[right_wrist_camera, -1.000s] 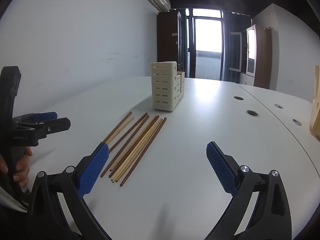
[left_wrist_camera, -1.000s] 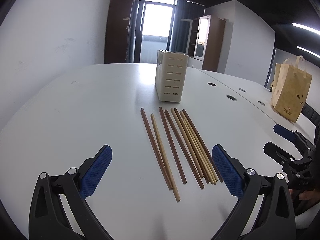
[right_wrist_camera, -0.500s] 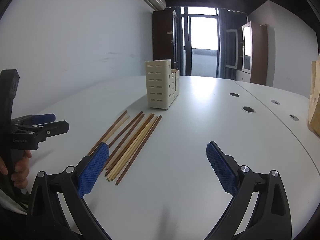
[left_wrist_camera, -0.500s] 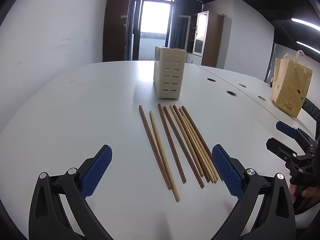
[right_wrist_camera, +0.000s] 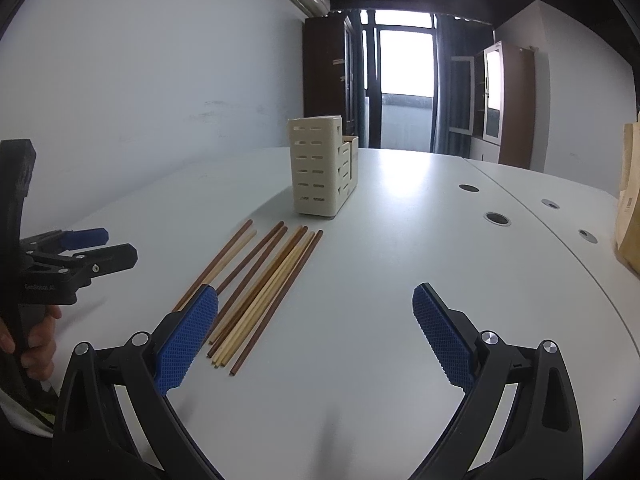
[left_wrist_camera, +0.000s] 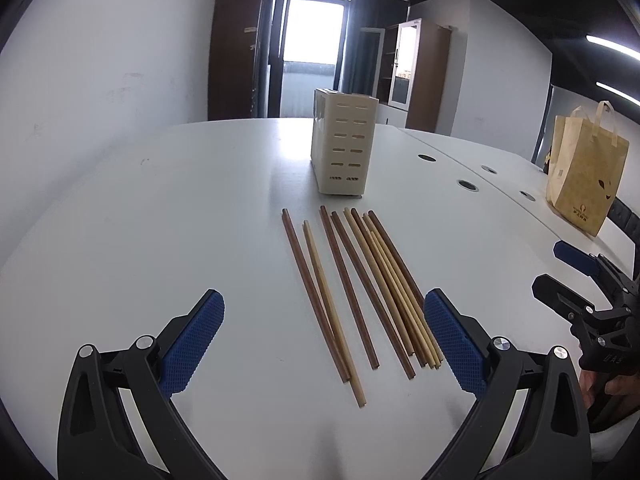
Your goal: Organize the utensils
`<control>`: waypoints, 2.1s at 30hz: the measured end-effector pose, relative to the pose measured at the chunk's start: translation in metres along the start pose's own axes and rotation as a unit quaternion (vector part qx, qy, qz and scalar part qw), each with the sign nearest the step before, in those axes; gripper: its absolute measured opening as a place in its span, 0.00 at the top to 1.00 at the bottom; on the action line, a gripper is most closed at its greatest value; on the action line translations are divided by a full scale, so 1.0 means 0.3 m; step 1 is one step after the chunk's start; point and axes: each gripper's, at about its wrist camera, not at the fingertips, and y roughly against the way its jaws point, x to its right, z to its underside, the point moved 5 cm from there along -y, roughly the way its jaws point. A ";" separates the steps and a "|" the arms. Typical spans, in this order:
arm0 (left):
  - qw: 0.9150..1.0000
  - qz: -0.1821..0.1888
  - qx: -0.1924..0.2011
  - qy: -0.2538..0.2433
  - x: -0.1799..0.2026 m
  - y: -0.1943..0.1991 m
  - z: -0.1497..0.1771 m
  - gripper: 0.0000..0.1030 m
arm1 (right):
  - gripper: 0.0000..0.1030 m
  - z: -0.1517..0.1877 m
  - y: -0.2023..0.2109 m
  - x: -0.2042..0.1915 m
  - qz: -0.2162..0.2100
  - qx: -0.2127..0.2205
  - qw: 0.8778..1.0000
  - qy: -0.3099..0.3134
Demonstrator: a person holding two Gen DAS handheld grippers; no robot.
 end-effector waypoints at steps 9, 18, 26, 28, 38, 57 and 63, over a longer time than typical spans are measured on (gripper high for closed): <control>1.000 -0.004 -0.009 0.009 -0.011 -0.044 -0.040 0.05 | 0.04 -0.055 -0.042 -0.013 -0.002 -0.011 1.000 0.004; 0.999 -0.033 -0.012 -0.013 -0.042 -0.105 -0.096 0.05 | 0.04 -0.090 -0.147 0.009 0.003 -0.047 0.999 -0.009; 0.999 -0.032 -0.042 0.005 -0.110 -0.219 -0.152 0.05 | 0.04 -0.155 -0.250 0.042 0.004 -0.074 0.997 -0.007; 0.998 -0.024 -0.053 0.012 -0.124 -0.251 -0.162 0.05 | 0.04 -0.170 -0.280 0.051 0.007 -0.082 0.997 -0.007; 0.995 -0.036 -0.085 0.029 -0.180 -0.364 -0.217 0.05 | 0.04 -0.213 -0.395 0.054 0.016 -0.111 0.994 0.012; 0.982 -0.033 -0.184 0.010 -0.211 -0.627 -0.303 0.13 | 0.04 -0.256 -0.661 0.056 0.011 -0.215 0.976 0.026; 0.973 -0.022 -0.228 0.033 -0.238 -0.693 -0.282 0.20 | 0.05 -0.246 -0.744 0.079 0.002 -0.265 0.964 -0.003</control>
